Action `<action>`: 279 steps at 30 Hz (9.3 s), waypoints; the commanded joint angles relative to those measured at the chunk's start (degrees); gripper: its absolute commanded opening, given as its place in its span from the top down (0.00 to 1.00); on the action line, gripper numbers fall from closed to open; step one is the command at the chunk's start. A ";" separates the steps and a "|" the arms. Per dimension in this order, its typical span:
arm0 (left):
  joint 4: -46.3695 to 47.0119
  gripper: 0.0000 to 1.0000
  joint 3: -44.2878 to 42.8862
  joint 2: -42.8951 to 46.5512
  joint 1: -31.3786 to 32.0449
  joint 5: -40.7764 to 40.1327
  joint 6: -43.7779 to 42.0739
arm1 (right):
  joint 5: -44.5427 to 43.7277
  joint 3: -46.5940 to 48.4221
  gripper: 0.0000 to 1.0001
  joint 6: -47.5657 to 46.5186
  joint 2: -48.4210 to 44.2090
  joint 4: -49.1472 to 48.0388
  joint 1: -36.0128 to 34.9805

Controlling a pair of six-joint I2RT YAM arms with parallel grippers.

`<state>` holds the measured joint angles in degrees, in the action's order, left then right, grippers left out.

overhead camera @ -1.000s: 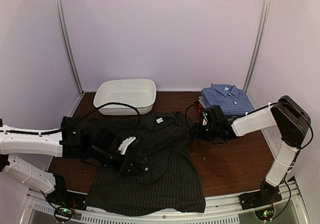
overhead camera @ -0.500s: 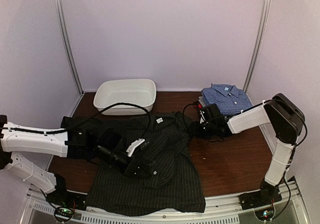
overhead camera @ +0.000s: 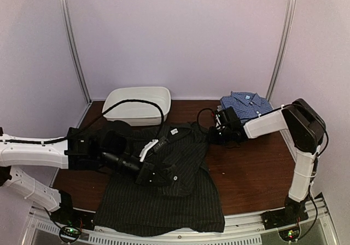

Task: Fold and stack the long sleeve shirts
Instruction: Move the flattened shirt to the center of the board, then pass from the left arm to the right, then pass from the right arm to the left, then pick up the flattened shirt from the center of the board.

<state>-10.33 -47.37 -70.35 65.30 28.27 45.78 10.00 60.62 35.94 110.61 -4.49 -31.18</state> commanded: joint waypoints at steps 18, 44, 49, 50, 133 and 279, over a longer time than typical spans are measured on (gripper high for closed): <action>14.11 1.00 -13.93 -11.59 -12.35 -5.33 9.35 | -2.09 13.68 0.57 -11.11 -3.08 15.61 7.19; 25.30 1.00 -0.75 -5.67 -25.31 -1.99 27.19 | -4.25 -14.60 0.26 -19.34 -35.55 -9.12 -15.76; 26.39 1.00 -2.74 -7.46 -23.91 1.03 27.88 | -5.14 -11.43 0.19 -28.17 -33.37 -10.00 -21.66; 26.83 1.00 -2.93 -7.64 -23.64 1.37 28.15 | -6.27 -10.49 0.19 -29.69 -32.71 -9.56 -22.82; -20.99 0.20 -36.15 -13.40 -11.91 -15.27 -53.22 | 15.55 -0.81 1.00 -40.31 -31.07 7.32 -22.83; -12.27 1.00 -19.95 -2.76 -36.90 -30.19 6.89 | 2.24 5.76 0.40 -11.57 -10.27 14.22 5.92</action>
<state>-24.91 -67.29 -74.17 32.73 0.54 50.94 12.38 74.67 23.18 107.09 12.97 -23.22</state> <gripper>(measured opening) 0.022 0.597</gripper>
